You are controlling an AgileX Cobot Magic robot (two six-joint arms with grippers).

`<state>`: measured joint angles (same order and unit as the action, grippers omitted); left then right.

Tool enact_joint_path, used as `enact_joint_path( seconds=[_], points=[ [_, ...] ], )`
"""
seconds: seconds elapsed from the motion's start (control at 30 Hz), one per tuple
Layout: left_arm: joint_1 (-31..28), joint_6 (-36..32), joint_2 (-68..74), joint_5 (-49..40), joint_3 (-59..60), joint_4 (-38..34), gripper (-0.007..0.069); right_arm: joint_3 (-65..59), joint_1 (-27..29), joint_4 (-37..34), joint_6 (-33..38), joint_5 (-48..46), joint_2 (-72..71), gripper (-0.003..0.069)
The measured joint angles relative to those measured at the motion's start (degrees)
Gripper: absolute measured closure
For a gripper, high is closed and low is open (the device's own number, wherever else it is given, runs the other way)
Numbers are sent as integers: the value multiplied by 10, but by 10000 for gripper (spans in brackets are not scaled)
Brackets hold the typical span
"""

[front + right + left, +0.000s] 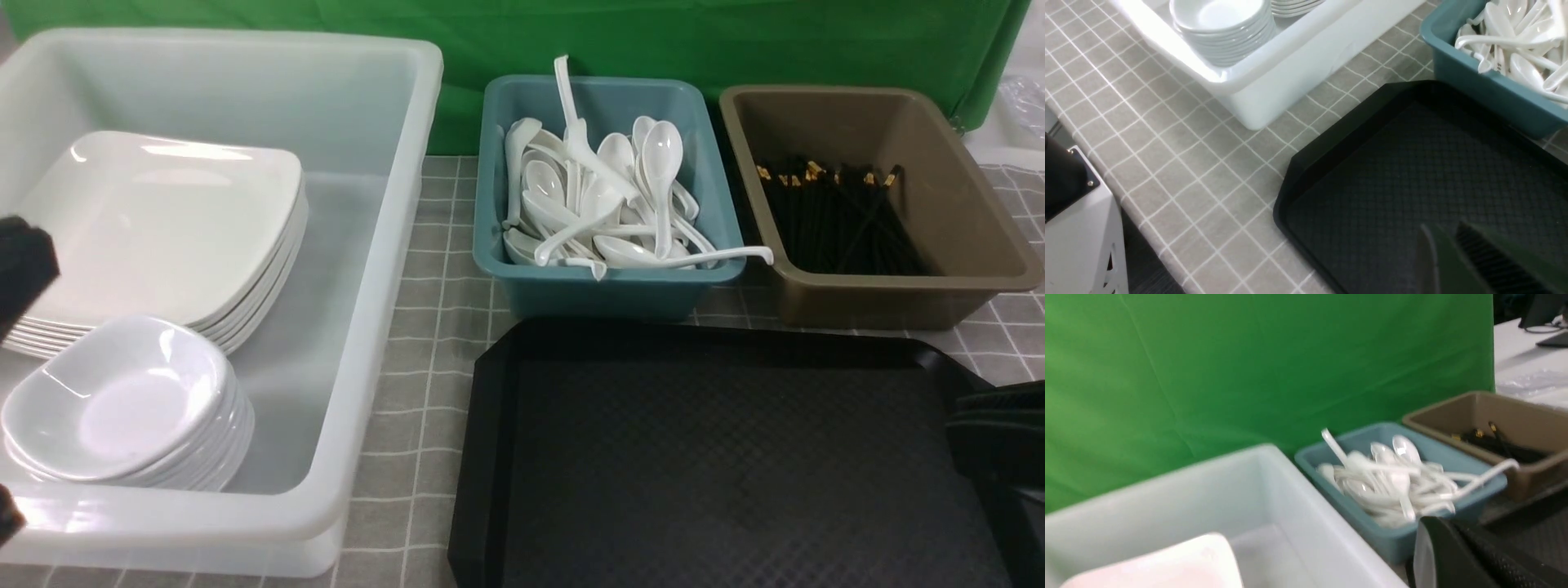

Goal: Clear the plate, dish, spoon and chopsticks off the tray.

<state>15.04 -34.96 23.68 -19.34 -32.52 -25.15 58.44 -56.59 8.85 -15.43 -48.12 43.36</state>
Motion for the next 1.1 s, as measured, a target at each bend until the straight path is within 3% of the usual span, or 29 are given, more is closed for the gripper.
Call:
enact_joint_path(
  seconds=[0.2, 0.33, 0.4, 0.47, 0.5, 0.53, 0.6, 0.63, 0.77, 0.87, 1.1],
  points=[
    [0, -2, 0, -3, 37, 17, 611, 0, 5, -1, 0, 1, 0, 536],
    [0, -3, 0, -3, 46, 33, 611, 0, 60, -20, 2, 3, -1, 530],
    [0, -3, 0, -3, 51, 43, 611, -6, 137, -46, 21, 19, -10, 559],
    [0, -3, 0, -3, 53, 47, 611, -37, 232, -114, 106, 35, -36, 617],
    [0, -3, 0, -3, 54, 47, 611, -42, 251, -122, 116, 41, -39, 620],
    [0, -3, 0, -5, 55, 48, 611, -88, 317, -181, 214, 71, -72, 636],
    [0, -3, 0, -5, 55, 48, 611, -132, 373, -222, 290, 97, -102, 641],
    [0, -2, 0, -5, 55, 48, 611, -198, 443, -272, 378, 148, -146, 641],
    [0, 0, 0, -5, 55, 49, 611, -350, 562, -335, 466, 255, -254, 641],
    [0, 1, 0, -6, 55, 49, 611, -438, 591, -345, 479, 300, -320, 641],
    [0, 2, 0, -5, 55, 49, 611, -578, 593, -349, 478, 417, -395, 641]
  ],
)
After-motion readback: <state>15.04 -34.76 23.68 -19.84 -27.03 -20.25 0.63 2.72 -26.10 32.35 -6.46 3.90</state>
